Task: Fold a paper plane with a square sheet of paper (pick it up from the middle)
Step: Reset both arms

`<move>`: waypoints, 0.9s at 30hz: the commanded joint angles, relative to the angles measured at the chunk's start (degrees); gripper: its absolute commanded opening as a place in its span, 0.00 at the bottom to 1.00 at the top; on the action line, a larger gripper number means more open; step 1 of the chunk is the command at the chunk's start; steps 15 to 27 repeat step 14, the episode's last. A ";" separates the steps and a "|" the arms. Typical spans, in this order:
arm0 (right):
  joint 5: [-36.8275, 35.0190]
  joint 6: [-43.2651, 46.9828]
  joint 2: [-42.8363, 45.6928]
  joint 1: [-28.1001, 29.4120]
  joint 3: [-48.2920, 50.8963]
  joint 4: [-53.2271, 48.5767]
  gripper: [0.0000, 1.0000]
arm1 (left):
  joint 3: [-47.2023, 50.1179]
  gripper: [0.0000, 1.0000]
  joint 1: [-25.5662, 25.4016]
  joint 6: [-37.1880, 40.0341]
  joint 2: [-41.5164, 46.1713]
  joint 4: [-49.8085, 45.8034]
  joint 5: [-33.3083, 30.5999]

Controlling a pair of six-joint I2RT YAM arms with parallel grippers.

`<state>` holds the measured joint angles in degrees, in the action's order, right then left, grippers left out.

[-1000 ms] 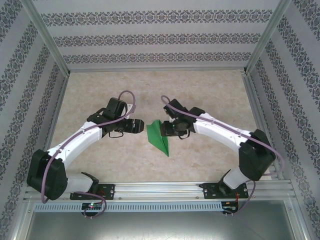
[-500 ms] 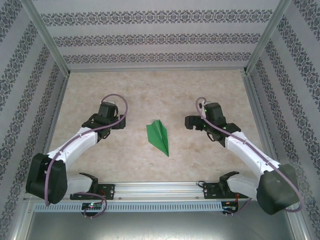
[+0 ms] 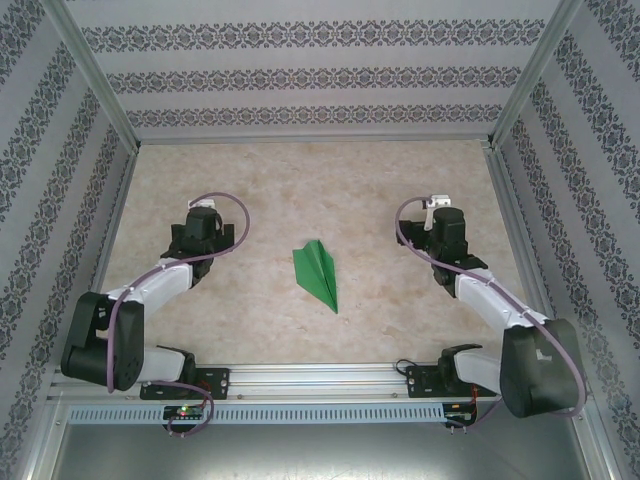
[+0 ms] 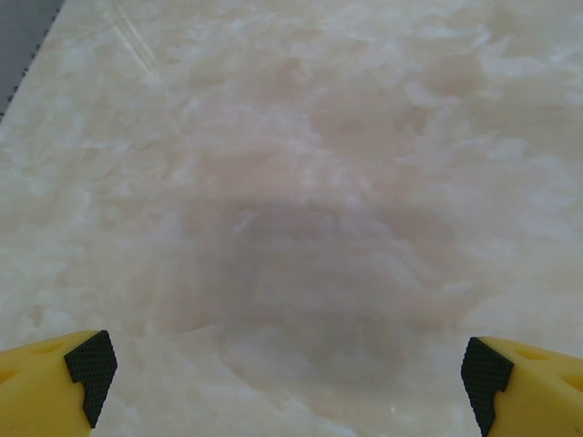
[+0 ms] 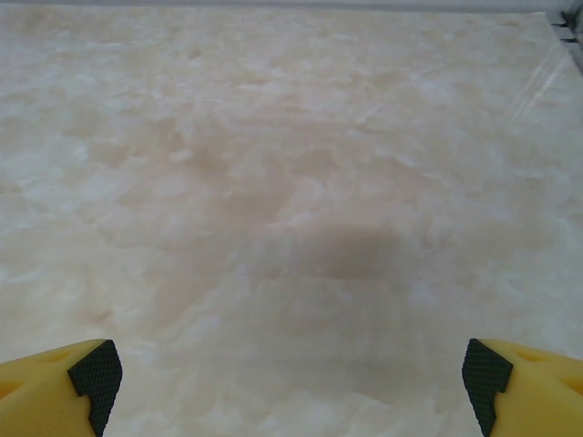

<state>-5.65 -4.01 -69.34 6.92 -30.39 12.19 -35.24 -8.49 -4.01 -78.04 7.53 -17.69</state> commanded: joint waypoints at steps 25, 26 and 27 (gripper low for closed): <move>3.01 2.86 -9.36 -6.04 2.96 20.28 0.98 | 0.12 1.00 4.52 3.02 -8.88 15.11 4.34; 3.01 2.86 -9.36 -6.04 2.96 20.28 0.98 | 0.12 1.00 4.52 3.02 -8.88 15.11 4.34; 3.01 2.86 -9.36 -6.04 2.96 20.28 0.98 | 0.12 1.00 4.52 3.02 -8.88 15.11 4.34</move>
